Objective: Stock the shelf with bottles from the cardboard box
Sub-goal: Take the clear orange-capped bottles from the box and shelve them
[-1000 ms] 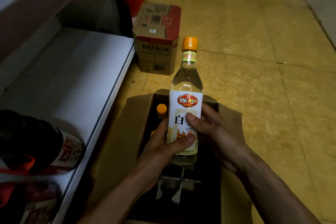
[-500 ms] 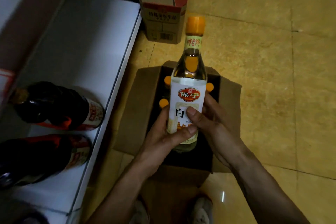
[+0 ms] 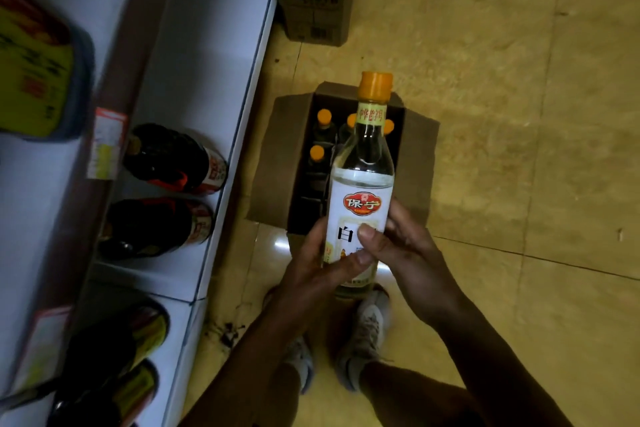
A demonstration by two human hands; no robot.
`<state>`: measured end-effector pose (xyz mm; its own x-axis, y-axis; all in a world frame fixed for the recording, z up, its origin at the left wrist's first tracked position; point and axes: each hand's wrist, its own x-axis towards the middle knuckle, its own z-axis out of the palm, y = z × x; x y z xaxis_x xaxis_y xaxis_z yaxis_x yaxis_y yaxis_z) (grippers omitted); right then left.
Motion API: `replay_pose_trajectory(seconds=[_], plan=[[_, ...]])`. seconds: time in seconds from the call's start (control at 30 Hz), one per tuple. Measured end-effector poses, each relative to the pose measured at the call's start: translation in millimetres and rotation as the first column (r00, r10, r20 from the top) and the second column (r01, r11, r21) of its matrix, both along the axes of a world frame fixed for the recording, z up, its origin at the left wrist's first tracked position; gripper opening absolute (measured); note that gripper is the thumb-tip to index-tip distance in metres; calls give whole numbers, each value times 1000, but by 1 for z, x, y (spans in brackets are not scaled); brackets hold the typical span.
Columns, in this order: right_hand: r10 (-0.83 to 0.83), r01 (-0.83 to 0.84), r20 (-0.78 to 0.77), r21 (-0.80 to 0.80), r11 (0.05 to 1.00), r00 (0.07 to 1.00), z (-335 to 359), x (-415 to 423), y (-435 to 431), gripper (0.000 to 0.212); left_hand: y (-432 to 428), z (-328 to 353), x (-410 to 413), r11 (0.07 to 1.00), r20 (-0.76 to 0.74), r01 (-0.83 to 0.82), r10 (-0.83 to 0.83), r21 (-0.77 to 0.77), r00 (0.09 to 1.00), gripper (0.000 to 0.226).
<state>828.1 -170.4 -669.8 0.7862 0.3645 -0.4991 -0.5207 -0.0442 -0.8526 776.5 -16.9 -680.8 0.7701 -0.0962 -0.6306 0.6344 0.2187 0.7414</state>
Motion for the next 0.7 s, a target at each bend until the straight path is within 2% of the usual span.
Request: replay_pose_trajectory(seconds=[0.2,0.33,0.7], plan=[[9,-9,25,20,1000,1000,110,5,-9,52,-2,114,2,1000,31,26,-25,-12,999,53],[10,-10,38,15,1000,999,183,10,-7,59,1,187,5,1000,49,27,-27,-6,998,50],[64,-59,113,-52,997,992,362,6,-3,50,0,363,-6,1000,105,-18,15,24,994,59]])
